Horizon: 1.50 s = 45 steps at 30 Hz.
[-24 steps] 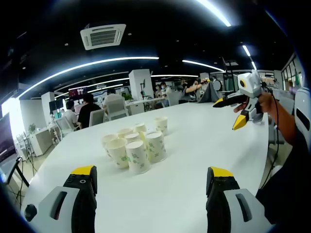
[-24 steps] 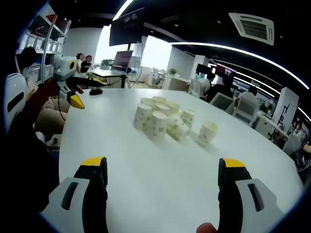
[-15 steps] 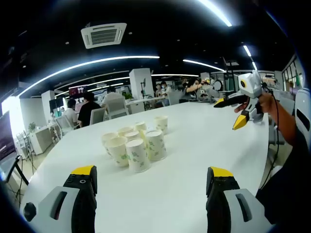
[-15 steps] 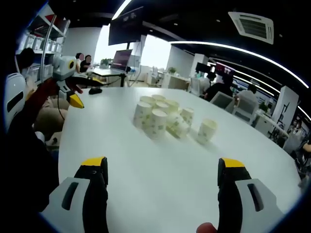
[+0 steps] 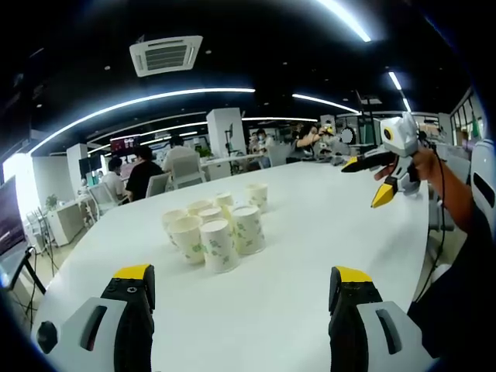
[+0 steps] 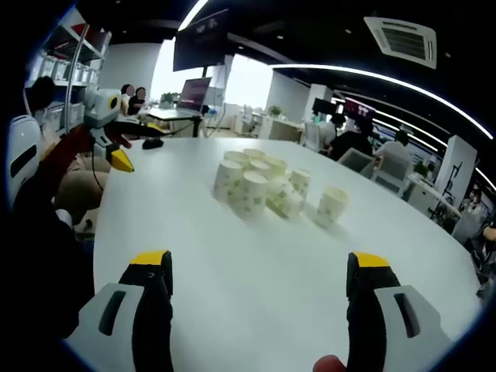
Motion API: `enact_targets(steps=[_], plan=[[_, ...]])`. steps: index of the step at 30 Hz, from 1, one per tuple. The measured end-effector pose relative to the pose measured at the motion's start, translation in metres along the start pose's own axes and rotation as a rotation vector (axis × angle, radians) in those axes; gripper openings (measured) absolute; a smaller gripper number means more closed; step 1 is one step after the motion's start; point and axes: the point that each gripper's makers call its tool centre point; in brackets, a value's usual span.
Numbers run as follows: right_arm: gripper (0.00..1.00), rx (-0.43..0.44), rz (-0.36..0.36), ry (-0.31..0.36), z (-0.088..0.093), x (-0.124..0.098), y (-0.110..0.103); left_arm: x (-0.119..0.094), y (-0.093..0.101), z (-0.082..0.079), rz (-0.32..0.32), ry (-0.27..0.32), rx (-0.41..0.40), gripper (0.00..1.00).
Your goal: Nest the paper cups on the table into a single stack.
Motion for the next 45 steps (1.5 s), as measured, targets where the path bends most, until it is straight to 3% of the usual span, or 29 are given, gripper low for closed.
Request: enact_targets(steps=[45], plan=[[0.93,-0.021,-0.001,-0.059,0.007,0.017,-0.002,0.005,0.001,0.013,0.017,-0.021,-0.009,0.97]])
Point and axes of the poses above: the point that each gripper's makers call its tool centre point, and the gripper's own axes: x roughly forward along the fingers, y roughly to its right, z roughly out of its underside, and after that the axes turned 7 degrees about -y, right-handed
